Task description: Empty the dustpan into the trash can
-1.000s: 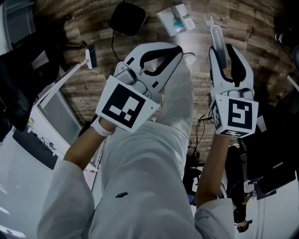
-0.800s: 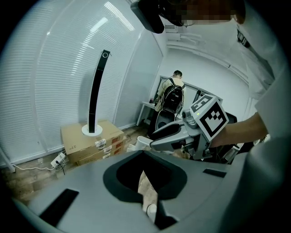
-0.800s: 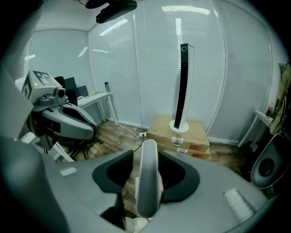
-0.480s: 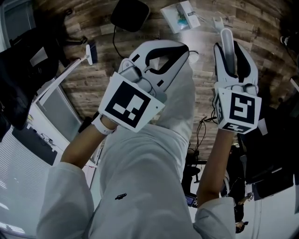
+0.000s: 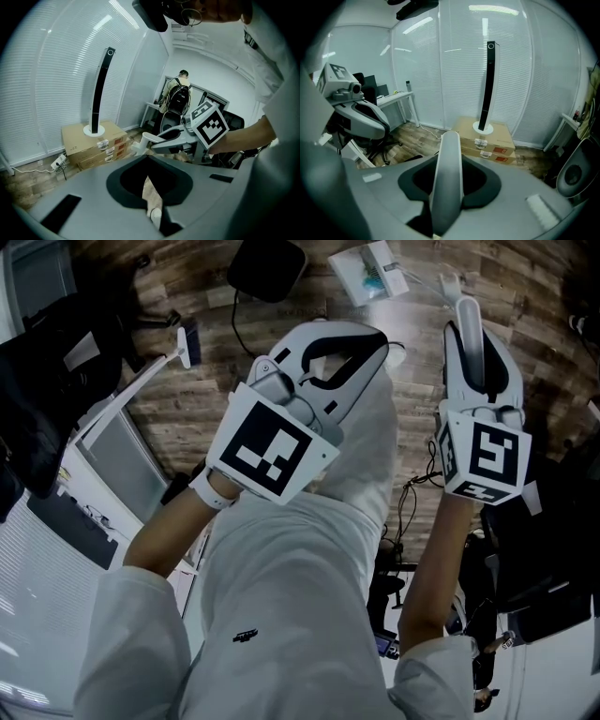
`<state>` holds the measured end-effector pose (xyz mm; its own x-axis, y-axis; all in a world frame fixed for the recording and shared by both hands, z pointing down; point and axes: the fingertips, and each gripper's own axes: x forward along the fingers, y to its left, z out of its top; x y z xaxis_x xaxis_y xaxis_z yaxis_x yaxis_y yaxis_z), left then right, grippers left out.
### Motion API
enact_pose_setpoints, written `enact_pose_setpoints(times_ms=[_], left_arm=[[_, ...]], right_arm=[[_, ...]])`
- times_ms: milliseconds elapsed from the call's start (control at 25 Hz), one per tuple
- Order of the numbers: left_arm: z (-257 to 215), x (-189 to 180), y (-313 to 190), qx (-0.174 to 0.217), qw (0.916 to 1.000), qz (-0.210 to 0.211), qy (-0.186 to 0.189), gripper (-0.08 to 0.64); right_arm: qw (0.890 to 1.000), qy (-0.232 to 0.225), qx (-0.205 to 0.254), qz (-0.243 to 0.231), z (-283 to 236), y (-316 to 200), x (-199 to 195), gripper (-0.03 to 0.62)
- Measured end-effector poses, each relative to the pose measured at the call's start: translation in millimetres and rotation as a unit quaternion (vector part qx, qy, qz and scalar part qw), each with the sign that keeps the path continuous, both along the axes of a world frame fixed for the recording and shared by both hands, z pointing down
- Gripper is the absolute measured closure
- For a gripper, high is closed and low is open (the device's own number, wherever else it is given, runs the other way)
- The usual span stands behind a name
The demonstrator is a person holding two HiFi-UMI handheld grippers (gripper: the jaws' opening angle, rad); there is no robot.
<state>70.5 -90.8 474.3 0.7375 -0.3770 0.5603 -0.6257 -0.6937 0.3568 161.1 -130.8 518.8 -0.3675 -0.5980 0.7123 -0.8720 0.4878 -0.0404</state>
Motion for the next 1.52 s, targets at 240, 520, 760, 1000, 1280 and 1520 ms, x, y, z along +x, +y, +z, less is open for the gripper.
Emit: enact_pose_setpoints(times_ms=[240, 520, 760, 1000, 1280, 1520], left_arm=[[2.8, 0.8, 4.1, -0.005, 0.9999, 0.007, -0.007, 0.554], [2.8, 5.4, 10.6, 0.005, 0.9997, 0.006, -0.023, 0.554], [-9.4, 7.6, 14.5, 0.005, 0.9999, 0.007, -0.005, 0.552], [-19.4, 12.0, 21.3, 0.007, 0.9998, 0.02, -0.005, 0.551], [-30.6, 23.9, 26.0, 0.016, 0.999, 0.042, -0.004, 0.465], [-44.5, 28.4, 21.5, 0.043, 0.9972, 0.061, -0.002, 0.456]], right_arm=[[1.0, -0.003, -0.006, 0.008, -2.0, 1.8, 0.3, 0.462], [1.0, -0.004, -0.008, -0.002, -16.9, 10.3, -0.5, 0.462], [1.0, -0.011, 0.004, -0.01, -51.6, 18.0, -7.3, 0.462], [1.0, -0.023, 0.012, -0.017, -83.6, 29.8, -9.8, 0.462], [0.999, -0.033, 0.019, -0.028, -118.1, 44.8, -11.4, 0.462], [0.998, -0.043, 0.03, -0.046, -149.9, 54.4, -20.6, 0.462]])
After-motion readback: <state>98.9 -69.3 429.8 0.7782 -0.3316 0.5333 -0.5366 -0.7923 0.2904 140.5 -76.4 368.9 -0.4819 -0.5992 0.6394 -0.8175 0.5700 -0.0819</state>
